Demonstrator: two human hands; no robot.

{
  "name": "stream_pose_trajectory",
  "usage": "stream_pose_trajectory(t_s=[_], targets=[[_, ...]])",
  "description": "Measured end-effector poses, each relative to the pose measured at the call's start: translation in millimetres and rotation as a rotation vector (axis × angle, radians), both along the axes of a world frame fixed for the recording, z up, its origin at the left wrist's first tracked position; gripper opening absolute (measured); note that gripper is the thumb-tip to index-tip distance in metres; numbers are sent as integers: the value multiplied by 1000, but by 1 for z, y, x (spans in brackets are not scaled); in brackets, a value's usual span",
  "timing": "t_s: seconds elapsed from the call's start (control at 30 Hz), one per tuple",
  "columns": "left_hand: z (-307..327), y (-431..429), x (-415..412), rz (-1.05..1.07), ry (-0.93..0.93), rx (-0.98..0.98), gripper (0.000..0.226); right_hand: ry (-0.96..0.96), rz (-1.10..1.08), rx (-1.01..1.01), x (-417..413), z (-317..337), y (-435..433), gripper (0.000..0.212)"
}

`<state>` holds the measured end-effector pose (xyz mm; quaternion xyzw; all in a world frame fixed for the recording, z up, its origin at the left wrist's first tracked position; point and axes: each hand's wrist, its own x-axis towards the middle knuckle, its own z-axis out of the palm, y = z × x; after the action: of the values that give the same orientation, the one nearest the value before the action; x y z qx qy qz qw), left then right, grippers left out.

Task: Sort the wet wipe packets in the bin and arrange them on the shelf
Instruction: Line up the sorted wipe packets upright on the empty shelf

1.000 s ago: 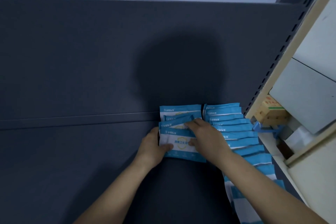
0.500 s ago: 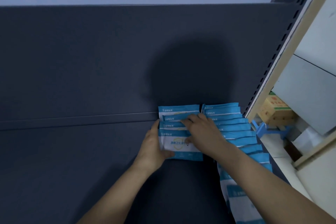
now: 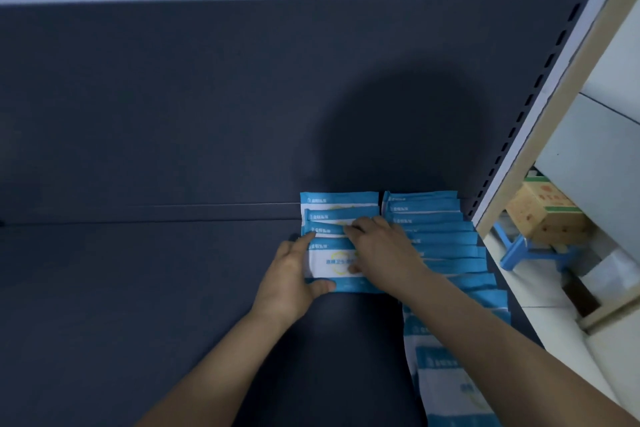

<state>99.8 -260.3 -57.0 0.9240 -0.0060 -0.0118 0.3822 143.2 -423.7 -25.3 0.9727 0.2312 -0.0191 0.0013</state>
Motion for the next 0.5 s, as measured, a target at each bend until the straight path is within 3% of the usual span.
stream_pose_trajectory(t_s=[0.27, 0.5], targets=[[27, 61, -45, 30, -157, 467, 65, 1, 119, 41, -23, 11, 31, 46], [50, 182, -141, 160, -283, 778, 53, 21, 394, 141, -79, 38, 138, 45]])
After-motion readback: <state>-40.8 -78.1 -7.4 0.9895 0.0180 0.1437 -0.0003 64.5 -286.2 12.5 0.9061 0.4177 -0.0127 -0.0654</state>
